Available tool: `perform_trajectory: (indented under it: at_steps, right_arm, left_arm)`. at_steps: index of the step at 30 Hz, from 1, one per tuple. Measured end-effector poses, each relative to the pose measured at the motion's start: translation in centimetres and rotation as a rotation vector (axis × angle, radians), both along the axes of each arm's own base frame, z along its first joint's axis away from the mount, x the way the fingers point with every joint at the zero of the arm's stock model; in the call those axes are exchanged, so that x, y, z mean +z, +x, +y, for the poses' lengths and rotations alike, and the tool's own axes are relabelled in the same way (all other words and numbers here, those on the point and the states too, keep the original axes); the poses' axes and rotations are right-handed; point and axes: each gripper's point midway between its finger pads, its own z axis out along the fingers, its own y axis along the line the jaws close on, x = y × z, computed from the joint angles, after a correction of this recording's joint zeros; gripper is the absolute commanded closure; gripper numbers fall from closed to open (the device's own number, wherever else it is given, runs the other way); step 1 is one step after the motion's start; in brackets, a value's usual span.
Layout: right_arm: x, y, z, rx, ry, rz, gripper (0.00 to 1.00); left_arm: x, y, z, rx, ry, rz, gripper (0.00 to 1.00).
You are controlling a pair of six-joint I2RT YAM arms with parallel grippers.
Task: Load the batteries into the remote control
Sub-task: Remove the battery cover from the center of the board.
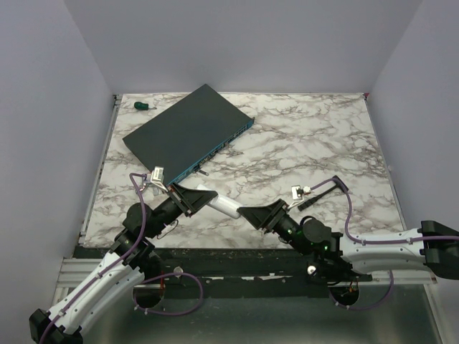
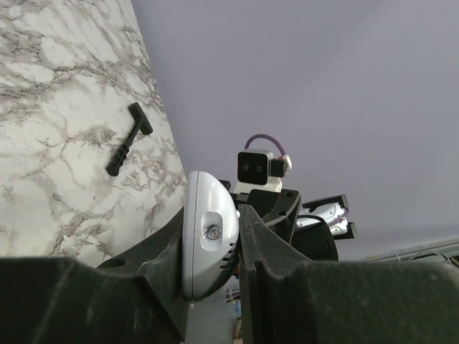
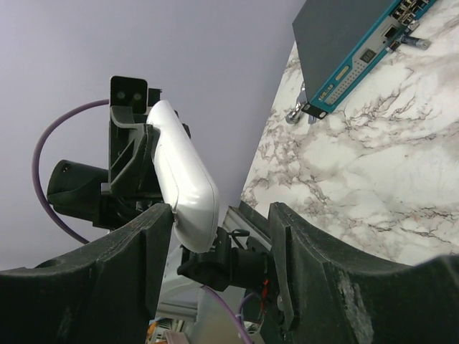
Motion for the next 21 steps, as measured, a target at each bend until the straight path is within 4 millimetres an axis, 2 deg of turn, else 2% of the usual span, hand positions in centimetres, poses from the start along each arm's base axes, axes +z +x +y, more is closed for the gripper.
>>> perform_trajectory:
  at_steps: [21]
  right_arm:
    - [1.3,-0.1,-0.3,-0.001,0.035,-0.023,0.32]
  left_arm:
    - [0.0,0.1,0.1,0.006,-0.003,0.004,1.00]
